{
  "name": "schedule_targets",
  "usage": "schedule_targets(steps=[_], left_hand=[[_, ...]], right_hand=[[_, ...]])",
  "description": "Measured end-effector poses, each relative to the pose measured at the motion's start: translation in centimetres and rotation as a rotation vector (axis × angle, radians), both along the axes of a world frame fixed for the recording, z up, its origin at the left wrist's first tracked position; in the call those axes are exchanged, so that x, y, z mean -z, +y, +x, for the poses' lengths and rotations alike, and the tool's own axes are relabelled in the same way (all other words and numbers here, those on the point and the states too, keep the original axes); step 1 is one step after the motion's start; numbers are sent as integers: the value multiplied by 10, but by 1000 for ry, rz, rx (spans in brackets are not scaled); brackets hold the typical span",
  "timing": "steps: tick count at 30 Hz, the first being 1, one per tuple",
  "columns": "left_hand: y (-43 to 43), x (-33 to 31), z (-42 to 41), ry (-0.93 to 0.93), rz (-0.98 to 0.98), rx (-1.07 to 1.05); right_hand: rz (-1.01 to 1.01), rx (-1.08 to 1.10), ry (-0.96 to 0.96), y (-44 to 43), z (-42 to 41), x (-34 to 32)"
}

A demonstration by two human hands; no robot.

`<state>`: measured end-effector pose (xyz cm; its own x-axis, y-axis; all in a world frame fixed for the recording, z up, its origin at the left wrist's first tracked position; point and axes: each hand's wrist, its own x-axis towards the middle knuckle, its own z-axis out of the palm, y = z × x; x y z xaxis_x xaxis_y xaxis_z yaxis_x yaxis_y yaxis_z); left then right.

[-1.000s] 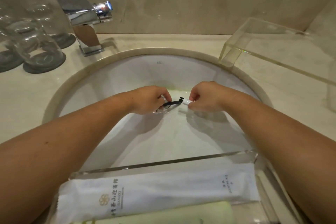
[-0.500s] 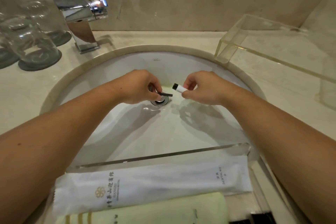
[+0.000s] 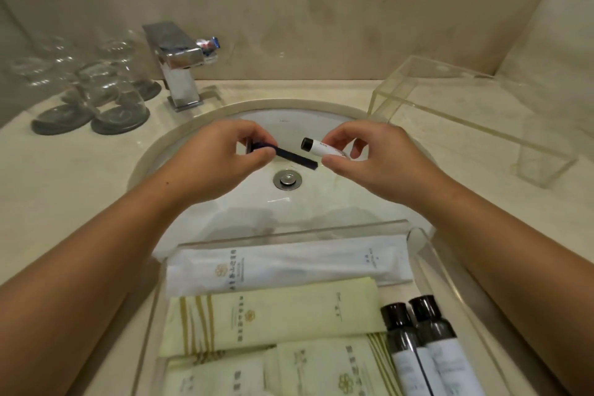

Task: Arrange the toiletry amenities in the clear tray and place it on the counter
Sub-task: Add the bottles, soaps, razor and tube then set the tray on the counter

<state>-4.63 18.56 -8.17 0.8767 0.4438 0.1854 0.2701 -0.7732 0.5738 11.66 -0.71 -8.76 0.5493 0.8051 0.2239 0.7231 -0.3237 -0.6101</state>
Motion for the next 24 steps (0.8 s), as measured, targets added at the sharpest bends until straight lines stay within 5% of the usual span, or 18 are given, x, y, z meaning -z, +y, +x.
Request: schedule_targets(steps=[5,15,24], left_hand=[[-19,-18,-36,-155,-49,-21],[-66,-29,-119,-161,-265,-12],[-93,-19,-164,-41,-135,32]], right_hand=[[91,-14,-13,-25,-28,-26],[98,-152,-48,-76,-99,-44],[-32,-257,-75,-95,-137,-35]])
